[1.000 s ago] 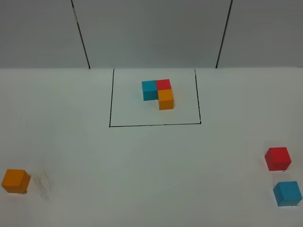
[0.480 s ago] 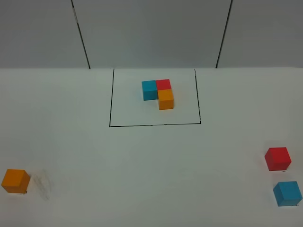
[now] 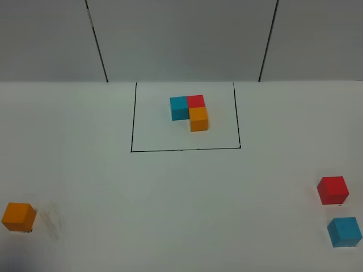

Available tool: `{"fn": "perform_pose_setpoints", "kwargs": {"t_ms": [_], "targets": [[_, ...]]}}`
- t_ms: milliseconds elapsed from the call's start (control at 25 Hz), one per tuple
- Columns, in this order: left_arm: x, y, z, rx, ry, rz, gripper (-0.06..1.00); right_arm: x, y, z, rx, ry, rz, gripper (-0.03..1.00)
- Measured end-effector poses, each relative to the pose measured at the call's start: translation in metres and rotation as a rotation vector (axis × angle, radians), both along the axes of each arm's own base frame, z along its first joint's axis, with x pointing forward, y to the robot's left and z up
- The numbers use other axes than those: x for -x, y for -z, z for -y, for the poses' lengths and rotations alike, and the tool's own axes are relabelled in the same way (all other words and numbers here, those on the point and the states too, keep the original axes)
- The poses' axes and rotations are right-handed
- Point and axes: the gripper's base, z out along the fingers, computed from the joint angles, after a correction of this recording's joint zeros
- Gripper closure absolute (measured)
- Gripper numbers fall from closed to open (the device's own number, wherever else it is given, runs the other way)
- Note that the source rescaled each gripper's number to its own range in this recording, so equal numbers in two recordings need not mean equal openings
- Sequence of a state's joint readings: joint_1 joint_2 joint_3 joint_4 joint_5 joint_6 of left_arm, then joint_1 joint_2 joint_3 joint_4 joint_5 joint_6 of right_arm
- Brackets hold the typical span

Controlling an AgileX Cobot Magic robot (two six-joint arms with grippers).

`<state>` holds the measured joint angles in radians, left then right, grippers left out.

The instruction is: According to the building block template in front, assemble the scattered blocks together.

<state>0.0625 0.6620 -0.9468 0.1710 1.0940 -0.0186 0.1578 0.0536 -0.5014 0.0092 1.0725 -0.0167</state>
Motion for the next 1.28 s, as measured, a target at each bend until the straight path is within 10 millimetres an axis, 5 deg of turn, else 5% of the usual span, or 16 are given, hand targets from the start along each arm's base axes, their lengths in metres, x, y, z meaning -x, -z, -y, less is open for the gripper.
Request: {"fn": "perform_pose_setpoints", "kwargs": {"t_ms": [200,600,1080,1280], "targets": [[-0.046,-0.001,-0.007,-0.025,-0.024,-0.181,0.61,0.0,0.0,0.0,0.0,0.0,0.0,0.8],[-0.107,0.038,-0.004,0.06,0.004,-0.381,0.62,0.0,0.0,0.0,0.0,0.0,0.0,0.8],[-0.116,0.114,0.001,0.08,0.074,-0.354,0.62,0.0,0.0,0.0,0.0,0.0,0.0,0.8],[-0.117,0.126,0.001,0.075,0.087,-0.302,0.62,0.0,0.0,0.0,0.0,0.0,0.0,0.8]]}}
